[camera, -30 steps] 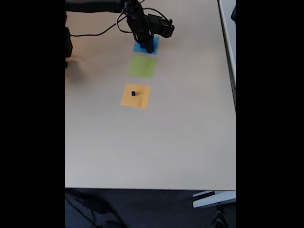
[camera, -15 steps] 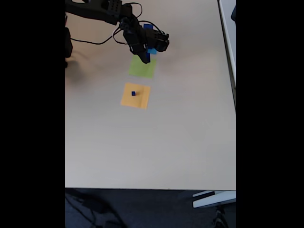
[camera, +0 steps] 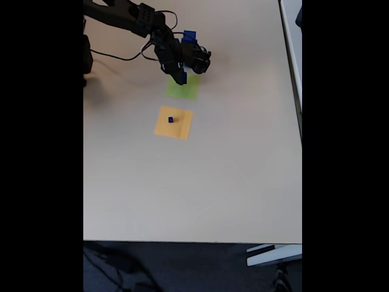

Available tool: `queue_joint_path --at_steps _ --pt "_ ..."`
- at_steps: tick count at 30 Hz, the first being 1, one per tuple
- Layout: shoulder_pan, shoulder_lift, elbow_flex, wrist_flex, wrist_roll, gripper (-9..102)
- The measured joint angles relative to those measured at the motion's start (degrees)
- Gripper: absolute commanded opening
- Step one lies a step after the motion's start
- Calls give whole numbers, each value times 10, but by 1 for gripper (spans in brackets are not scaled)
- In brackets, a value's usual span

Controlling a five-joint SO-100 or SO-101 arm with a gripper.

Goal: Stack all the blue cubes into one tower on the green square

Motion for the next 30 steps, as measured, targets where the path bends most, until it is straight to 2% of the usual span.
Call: queue_joint_path --at_steps 30 --pt "-10 -3 27 -19 63 6"
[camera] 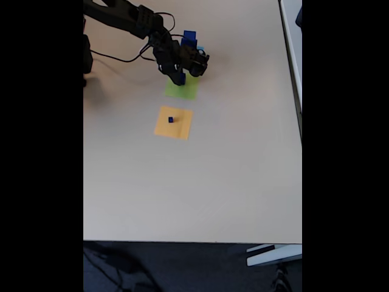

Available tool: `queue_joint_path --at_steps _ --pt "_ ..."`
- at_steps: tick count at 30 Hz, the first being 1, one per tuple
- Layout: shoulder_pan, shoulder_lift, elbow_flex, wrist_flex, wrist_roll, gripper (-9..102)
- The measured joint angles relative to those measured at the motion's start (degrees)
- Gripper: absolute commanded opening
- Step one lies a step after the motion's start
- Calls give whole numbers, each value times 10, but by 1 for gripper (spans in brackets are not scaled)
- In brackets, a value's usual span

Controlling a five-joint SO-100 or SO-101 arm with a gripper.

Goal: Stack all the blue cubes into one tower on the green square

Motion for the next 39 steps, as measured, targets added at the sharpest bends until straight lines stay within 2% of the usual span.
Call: queue_joint_path --at_steps 14,32,39 --pt "9 0 7 0 -13 18" --pt "5 -10 7 -7 -40 25" --pt "4 -10 -20 13 -82 28"
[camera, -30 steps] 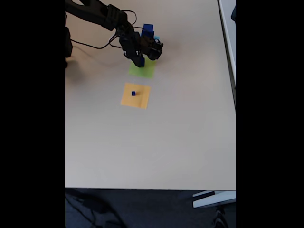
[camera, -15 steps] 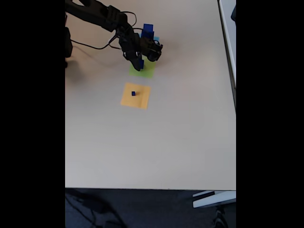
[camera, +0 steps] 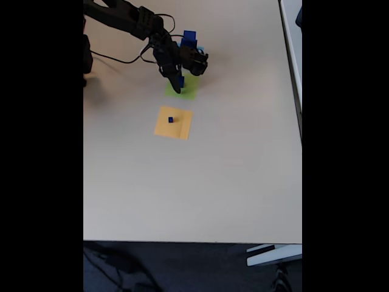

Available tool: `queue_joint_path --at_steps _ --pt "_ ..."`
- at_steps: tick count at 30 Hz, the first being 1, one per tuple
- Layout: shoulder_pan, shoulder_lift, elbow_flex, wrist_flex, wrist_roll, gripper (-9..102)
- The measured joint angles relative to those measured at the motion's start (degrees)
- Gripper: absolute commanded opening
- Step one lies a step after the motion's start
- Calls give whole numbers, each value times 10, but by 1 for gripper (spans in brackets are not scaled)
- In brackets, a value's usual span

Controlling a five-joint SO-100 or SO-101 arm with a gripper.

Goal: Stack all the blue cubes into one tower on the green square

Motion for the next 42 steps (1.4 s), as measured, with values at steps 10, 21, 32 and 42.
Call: queue_joint_path --at_steps 10,21,32,42 --pt "3 2 -161 134 -62 31" --pt "-19 4 -344 169 -127 31" --pt "-33 4 -377 169 -133 31" --pt "-41 -4 -461 180 -172 32"
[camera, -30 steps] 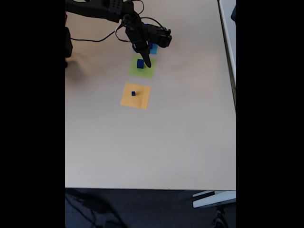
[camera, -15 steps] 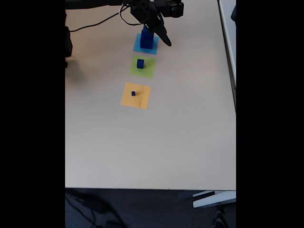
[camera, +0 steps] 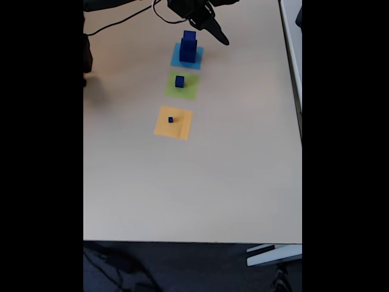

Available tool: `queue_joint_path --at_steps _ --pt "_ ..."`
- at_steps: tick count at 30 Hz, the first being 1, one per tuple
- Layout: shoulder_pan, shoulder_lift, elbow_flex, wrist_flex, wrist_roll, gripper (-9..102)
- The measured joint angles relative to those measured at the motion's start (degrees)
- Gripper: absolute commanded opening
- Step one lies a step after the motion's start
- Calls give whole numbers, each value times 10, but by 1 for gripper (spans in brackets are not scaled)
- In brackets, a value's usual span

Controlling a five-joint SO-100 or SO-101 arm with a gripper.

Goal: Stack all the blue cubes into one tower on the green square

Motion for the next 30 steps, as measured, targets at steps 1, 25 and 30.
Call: queue_joint_path --at_steps 1,25,30 --pt "-3 -1 -4 2 0 32" --pt "-20 -47 -85 91 60 30" --pt "-5 -47 -90 98 63 29"
